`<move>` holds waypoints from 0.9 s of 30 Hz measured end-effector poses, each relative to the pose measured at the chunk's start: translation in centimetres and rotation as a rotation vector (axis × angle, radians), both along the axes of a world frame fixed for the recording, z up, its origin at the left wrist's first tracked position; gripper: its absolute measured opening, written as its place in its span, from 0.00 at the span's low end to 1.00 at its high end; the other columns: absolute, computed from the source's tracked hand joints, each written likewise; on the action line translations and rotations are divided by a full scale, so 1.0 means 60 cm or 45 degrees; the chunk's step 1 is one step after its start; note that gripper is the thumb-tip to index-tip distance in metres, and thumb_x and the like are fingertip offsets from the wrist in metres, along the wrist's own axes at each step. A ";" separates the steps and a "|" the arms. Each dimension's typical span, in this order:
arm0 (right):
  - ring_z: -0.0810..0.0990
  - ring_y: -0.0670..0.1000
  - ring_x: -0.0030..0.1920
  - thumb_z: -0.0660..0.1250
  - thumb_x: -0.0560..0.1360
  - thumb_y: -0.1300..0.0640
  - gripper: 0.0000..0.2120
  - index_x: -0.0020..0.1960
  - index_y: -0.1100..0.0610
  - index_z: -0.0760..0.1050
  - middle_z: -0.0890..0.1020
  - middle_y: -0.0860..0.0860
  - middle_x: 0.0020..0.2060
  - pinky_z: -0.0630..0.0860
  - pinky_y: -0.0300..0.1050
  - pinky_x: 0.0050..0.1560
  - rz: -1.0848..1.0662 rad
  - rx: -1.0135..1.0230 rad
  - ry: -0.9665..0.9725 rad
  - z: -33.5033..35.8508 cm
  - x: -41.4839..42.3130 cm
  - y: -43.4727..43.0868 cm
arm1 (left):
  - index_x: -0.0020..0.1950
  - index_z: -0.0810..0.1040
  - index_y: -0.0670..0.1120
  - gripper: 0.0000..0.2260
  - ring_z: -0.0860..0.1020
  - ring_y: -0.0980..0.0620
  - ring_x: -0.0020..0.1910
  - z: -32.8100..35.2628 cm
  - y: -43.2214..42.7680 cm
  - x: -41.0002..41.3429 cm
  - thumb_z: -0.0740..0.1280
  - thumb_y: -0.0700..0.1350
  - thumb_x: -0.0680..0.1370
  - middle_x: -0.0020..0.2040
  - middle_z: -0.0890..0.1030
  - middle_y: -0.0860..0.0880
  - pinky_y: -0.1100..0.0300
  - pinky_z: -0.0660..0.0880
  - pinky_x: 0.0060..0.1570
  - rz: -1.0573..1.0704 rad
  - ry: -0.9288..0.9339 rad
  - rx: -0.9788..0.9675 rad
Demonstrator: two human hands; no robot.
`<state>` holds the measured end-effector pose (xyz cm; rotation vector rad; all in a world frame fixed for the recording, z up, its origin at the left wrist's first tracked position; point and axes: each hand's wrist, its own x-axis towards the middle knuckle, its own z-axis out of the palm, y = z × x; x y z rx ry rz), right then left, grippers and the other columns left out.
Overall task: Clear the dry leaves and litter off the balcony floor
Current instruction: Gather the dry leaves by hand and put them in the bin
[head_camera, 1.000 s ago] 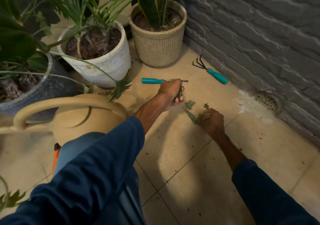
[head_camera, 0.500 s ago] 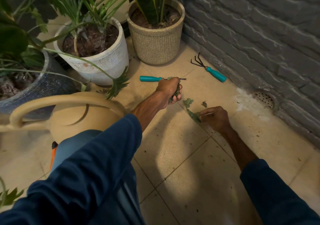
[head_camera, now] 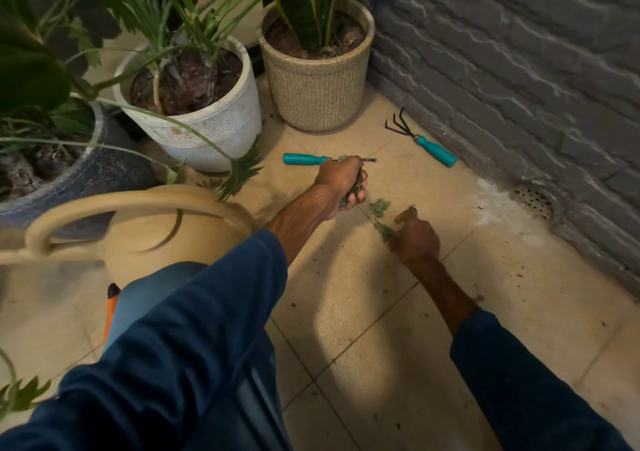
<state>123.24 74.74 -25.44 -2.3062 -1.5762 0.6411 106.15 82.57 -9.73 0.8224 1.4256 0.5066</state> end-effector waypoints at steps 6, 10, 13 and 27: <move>0.84 0.50 0.46 0.76 0.72 0.62 0.06 0.48 0.54 0.86 0.87 0.51 0.44 0.82 0.48 0.53 0.042 0.013 0.201 -0.001 0.029 -0.007 | 0.38 0.74 0.49 0.12 0.72 0.55 0.25 0.000 0.003 -0.004 0.61 0.46 0.81 0.29 0.74 0.52 0.66 0.63 0.21 -0.003 -0.018 -0.005; 0.80 0.49 0.50 0.74 0.74 0.63 0.06 0.50 0.58 0.85 0.84 0.52 0.49 0.77 0.44 0.55 -0.047 0.149 0.255 0.018 0.069 0.001 | 0.38 0.74 0.49 0.12 0.72 0.55 0.24 0.000 0.006 -0.007 0.60 0.46 0.81 0.28 0.74 0.52 0.66 0.63 0.21 -0.004 -0.021 -0.015; 0.78 0.48 0.51 0.76 0.74 0.61 0.05 0.50 0.55 0.85 0.81 0.50 0.50 0.74 0.42 0.52 -0.049 0.149 0.153 0.022 0.092 0.038 | 0.37 0.73 0.49 0.13 0.72 0.55 0.23 0.002 0.006 -0.008 0.60 0.46 0.82 0.28 0.74 0.52 0.66 0.63 0.20 -0.011 -0.025 -0.019; 0.81 0.48 0.49 0.76 0.74 0.60 0.12 0.57 0.54 0.81 0.82 0.46 0.49 0.80 0.45 0.53 0.026 0.130 0.188 0.020 0.072 0.038 | 0.37 0.73 0.49 0.14 0.72 0.55 0.23 -0.002 0.010 -0.010 0.61 0.47 0.82 0.28 0.74 0.52 0.67 0.62 0.19 0.001 -0.014 -0.024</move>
